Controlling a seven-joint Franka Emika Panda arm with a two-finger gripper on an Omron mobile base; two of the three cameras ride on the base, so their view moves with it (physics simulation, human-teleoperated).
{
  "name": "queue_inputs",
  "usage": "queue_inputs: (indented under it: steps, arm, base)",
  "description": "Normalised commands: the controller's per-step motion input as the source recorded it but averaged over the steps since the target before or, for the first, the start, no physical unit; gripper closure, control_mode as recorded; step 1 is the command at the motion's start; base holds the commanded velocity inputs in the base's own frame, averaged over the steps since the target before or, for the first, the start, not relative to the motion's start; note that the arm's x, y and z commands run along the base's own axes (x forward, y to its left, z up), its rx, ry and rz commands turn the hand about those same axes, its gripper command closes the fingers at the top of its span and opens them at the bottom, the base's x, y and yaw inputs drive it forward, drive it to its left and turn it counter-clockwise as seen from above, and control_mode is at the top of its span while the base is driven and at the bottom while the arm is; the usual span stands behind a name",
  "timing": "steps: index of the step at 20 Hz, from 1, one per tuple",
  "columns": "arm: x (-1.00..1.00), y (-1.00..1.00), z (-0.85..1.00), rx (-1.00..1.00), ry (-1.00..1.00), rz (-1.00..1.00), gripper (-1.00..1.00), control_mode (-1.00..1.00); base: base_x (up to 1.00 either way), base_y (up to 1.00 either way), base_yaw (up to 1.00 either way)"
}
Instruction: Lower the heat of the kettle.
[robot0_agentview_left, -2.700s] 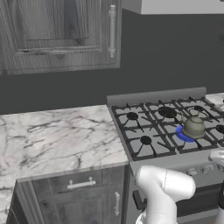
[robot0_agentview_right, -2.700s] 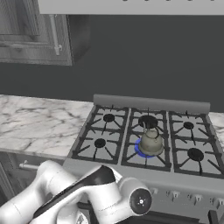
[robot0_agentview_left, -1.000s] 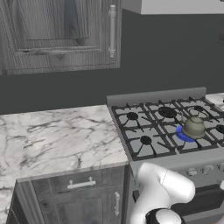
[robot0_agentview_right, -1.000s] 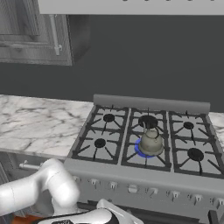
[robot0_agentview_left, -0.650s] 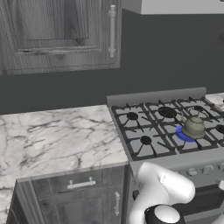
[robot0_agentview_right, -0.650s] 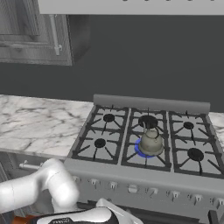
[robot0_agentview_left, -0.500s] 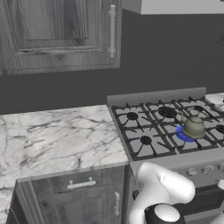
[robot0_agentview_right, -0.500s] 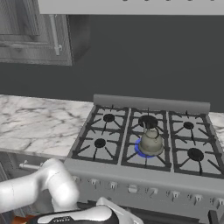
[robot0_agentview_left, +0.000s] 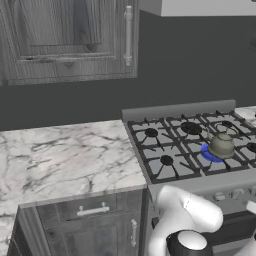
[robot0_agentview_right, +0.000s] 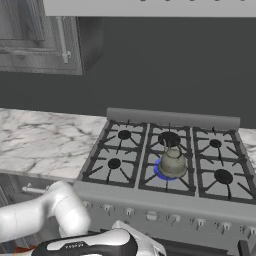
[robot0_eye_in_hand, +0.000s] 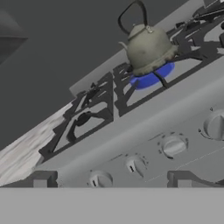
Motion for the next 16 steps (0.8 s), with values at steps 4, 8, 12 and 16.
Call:
queue_inputs:
  steps: [4,8,12,16]
  arm:
    - [0.12,-0.14,0.00,0.00,-0.04,0.00,-1.00,-1.00]
    - [0.04,-0.20,-0.01,0.00,-0.09,0.00,-1.00,-1.00]
    - [0.00,-0.22,-0.02,0.01,-0.13,0.00,-1.00,-1.00]
    - [0.00,-0.22,-0.03,0.01,-0.17,0.00,-1.00,-1.00]
  base:
    - [0.00,0.00,0.00]
    - [0.00,0.00,0.00]
    - [0.00,0.00,0.00]
    - [0.00,0.00,0.00]
